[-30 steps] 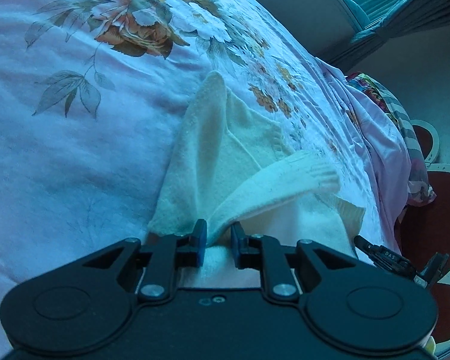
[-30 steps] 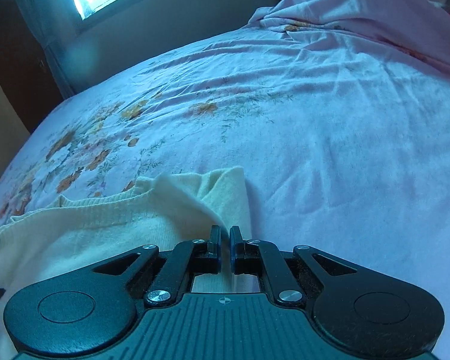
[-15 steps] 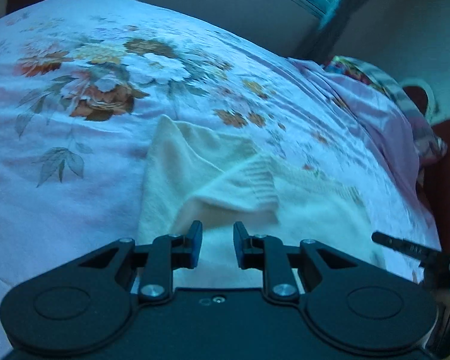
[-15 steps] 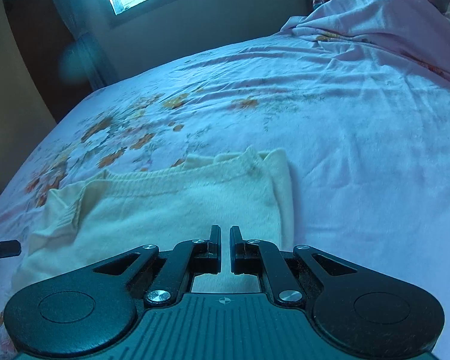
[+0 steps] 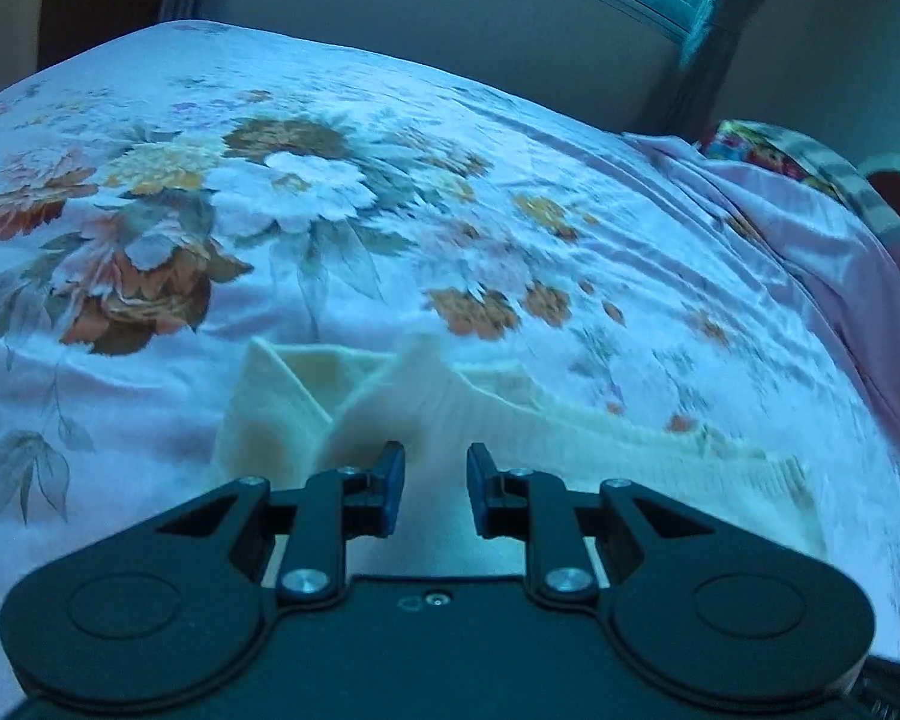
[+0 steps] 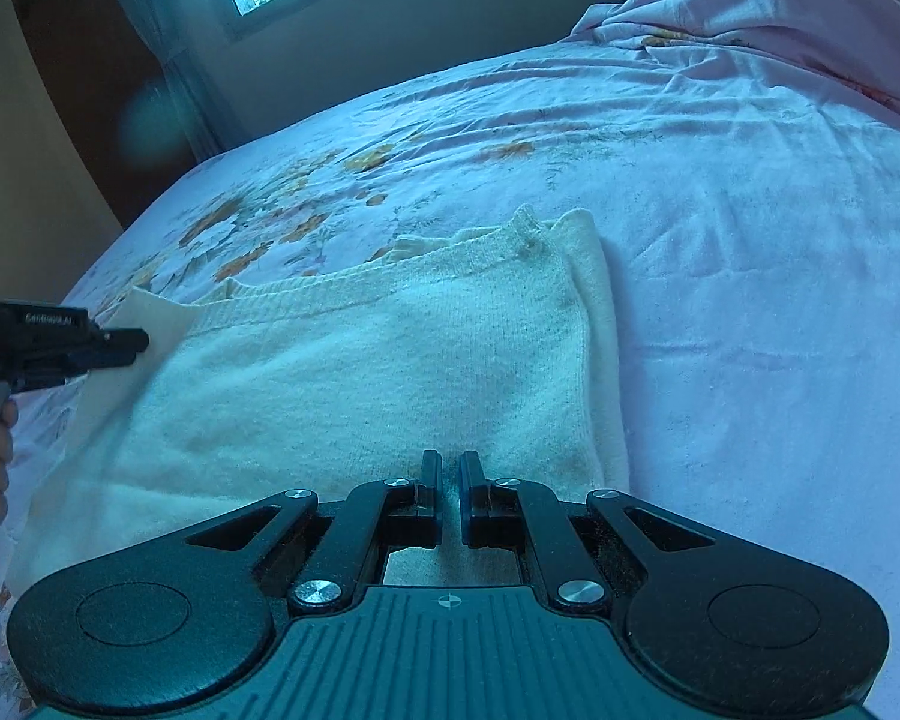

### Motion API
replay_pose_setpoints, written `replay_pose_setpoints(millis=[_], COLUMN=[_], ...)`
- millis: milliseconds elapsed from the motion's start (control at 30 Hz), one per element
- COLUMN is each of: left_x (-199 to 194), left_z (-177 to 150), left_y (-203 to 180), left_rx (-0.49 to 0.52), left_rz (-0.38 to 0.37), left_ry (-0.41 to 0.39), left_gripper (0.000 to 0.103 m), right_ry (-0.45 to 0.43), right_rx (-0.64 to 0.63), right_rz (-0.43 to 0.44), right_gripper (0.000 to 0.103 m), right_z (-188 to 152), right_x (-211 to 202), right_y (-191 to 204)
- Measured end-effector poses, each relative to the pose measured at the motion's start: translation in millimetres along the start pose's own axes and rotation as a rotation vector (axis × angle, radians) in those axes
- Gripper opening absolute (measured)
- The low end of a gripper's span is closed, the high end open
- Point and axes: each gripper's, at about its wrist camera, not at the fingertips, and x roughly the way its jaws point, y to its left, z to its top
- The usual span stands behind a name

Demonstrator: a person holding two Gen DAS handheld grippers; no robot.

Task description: Fold small clothes

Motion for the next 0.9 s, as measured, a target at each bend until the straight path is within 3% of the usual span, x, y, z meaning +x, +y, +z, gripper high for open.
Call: replay_pose_setpoints(millis=[100,200,400,567,767,900], left_x=[-7,-21,-66,-78,-95,-101], left_z=[7,-6,-65,-109,-116,-110], left_y=[13,19,22,15,5,-15], left_rx=[-0.044,-0.009,0.054,0.106,0.127,0.151], left_rz=[0.021,0.021,-0.049,-0.03,-0.003,-0.023], left_ry=[-0.014,0.025,0.085,0.103,0.097,0.075], left_gripper=[0.019,0.019,0.019,0.019,0.019,0.019], right_ry=[-0.004,-0.006,-0.031,0.026,0.029,-0.004], right_rx=[-0.016,-0.03,-0.058,-0.122,-0.173,-0.194], right_rz=[-0.001,-0.012,-0.018,-0.057,-0.108,-0.064], right_gripper=[0.005,0.005,0.005,0.005,0.005,0.005], right_z=[-1,-2,-12,-39,-48,-41], right_x=[-1,-4,-27,-25,-38,-43], right_y=[1,5,18,28,40,62])
